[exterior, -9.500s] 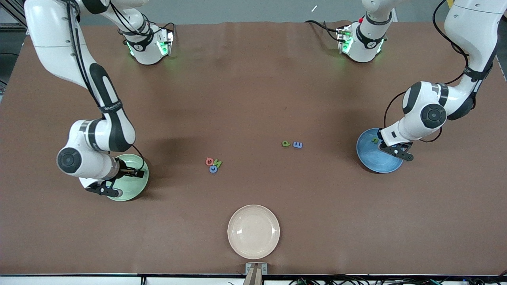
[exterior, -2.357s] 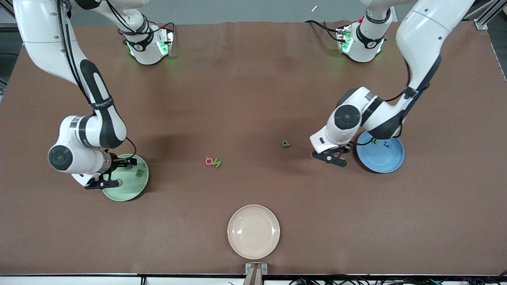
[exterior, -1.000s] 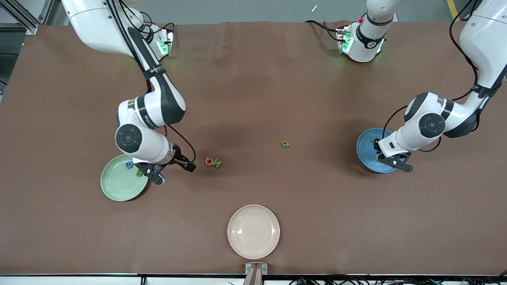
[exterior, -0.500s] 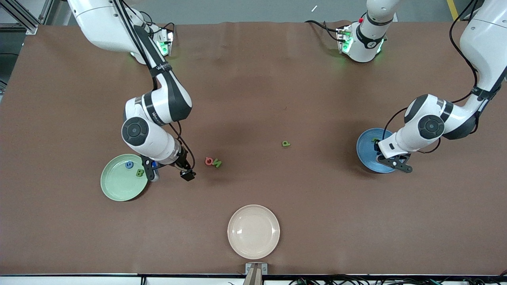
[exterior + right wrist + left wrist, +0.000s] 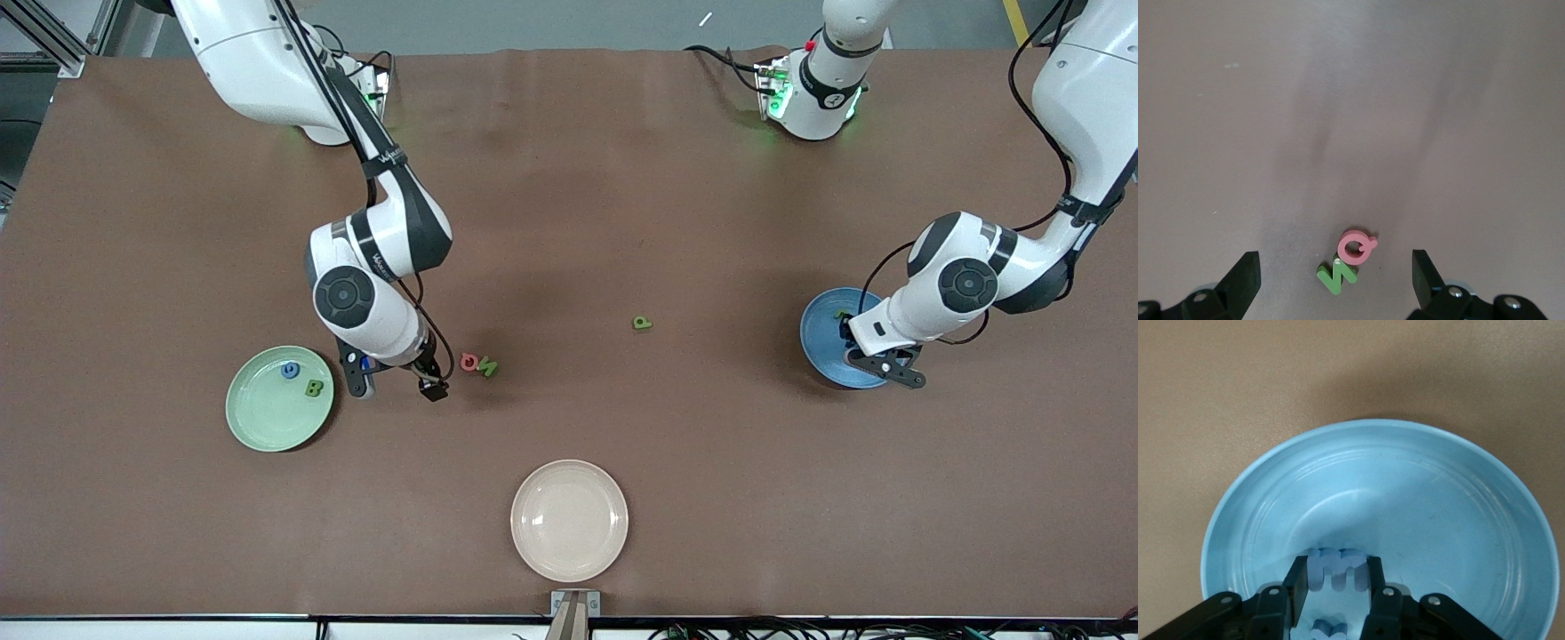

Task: Sort upper and lower case letters into plates
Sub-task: 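Drop the m on the blue plate while the right gripper returns to letters, then grasp the pink Q with the right gripper while the left gripper grasps p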

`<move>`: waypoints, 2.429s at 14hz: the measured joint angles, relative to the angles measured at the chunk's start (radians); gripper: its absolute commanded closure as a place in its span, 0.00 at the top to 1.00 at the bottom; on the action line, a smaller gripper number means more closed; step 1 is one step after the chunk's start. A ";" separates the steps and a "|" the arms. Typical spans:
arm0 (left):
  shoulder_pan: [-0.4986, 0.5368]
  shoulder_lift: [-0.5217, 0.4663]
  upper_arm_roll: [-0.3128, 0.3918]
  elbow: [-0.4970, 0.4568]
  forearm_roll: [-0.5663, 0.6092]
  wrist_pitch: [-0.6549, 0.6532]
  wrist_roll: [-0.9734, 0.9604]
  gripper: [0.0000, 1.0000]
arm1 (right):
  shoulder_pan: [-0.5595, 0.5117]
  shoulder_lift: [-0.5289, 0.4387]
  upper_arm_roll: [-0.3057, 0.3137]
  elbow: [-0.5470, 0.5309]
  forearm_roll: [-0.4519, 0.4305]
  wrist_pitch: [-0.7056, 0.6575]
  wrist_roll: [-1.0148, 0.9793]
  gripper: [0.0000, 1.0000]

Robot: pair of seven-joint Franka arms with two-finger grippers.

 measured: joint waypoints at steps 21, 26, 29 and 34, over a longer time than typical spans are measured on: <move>-0.373 0.001 -0.184 0.131 -0.069 -0.124 -0.741 0.99 | 0.060 0.143 0.007 -0.005 -0.007 0.133 0.432 0.87; -0.718 0.034 0.035 0.236 -0.162 -0.122 -0.978 0.99 | 0.064 0.153 0.007 0.003 -0.006 0.147 0.433 0.59; -0.858 0.060 0.139 0.286 -0.204 -0.113 -1.012 0.99 | 0.064 0.154 0.007 0.008 -0.006 0.149 0.433 0.37; -0.884 0.106 0.178 0.308 -0.204 -0.052 -1.036 0.90 | 0.064 0.154 0.006 0.015 -0.008 0.147 0.432 0.23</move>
